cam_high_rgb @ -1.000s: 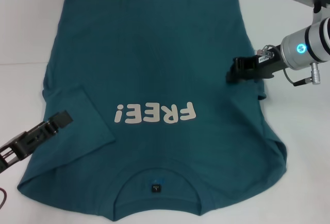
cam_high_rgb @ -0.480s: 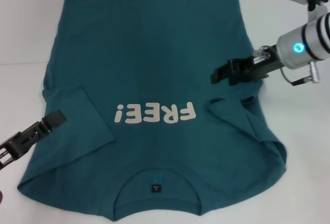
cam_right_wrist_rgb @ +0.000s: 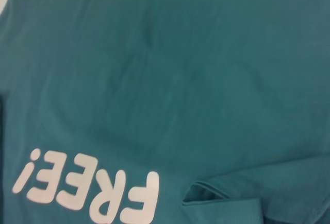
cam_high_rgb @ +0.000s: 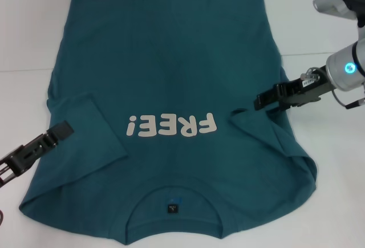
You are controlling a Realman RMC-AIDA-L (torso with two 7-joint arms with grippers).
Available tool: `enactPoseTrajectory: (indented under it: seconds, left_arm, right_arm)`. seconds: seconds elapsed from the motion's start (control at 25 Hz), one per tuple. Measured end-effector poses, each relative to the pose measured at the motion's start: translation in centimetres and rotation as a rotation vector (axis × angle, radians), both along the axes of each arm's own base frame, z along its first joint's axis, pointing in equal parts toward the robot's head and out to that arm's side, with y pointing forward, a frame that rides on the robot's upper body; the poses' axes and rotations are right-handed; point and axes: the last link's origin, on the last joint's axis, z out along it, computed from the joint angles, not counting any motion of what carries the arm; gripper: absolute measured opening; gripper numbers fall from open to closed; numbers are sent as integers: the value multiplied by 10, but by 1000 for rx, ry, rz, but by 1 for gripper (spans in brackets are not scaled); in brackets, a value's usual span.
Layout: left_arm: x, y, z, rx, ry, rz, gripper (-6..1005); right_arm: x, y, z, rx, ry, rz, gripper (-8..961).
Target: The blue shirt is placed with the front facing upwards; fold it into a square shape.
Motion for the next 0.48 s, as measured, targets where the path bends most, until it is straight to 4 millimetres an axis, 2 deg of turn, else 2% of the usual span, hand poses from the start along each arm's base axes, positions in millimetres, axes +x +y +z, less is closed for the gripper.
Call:
enactPoseTrajectory:
  seconds: [0.48]
  left_arm:
    - [-1,-1,0,1,1,4,720]
  right_arm:
    - [2,-1,-25,43,-8,13,759]
